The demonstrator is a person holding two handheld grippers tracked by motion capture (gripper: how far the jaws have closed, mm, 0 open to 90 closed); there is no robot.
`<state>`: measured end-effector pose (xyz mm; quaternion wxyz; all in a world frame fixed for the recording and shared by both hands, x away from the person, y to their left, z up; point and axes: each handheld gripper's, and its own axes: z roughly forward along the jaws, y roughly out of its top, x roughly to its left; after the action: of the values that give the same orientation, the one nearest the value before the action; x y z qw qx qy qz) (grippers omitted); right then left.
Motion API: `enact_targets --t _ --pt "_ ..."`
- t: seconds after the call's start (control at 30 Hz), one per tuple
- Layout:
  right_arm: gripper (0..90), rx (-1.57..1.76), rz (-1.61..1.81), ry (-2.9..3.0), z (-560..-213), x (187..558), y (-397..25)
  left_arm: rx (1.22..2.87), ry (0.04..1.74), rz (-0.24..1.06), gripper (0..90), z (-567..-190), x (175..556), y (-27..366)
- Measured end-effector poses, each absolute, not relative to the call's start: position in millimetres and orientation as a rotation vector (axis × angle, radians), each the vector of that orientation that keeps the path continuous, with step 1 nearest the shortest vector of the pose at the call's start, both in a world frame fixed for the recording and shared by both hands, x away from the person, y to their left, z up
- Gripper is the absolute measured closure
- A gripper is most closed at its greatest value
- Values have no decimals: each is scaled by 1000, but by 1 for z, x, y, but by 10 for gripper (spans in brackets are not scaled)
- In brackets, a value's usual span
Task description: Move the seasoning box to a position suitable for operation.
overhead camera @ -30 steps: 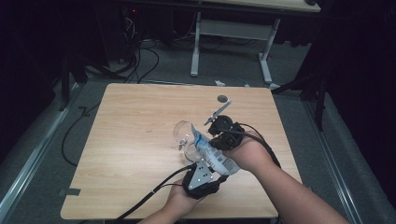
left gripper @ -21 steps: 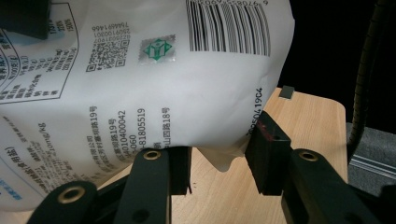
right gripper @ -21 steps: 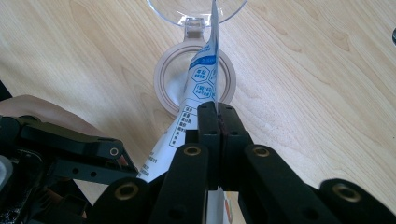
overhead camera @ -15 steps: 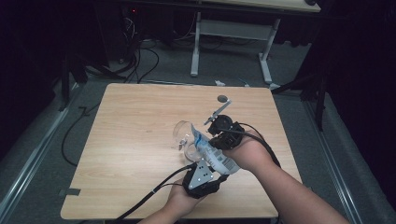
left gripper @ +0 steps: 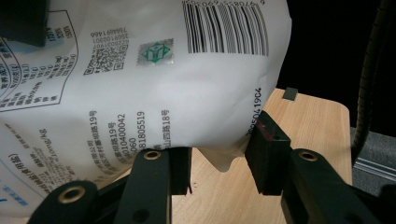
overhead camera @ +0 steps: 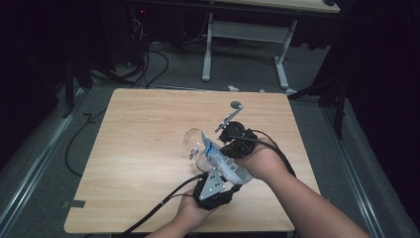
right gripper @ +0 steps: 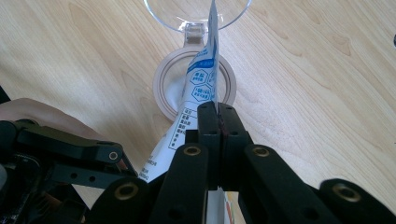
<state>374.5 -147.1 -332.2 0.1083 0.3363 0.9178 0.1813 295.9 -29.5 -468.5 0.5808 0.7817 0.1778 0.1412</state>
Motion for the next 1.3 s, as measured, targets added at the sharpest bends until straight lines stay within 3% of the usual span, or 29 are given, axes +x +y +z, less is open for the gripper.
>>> enact_targets --t 1.3 --pt "900 975 547 2706 -329 377 -145 1815 414 342 647 -465 298 -28"
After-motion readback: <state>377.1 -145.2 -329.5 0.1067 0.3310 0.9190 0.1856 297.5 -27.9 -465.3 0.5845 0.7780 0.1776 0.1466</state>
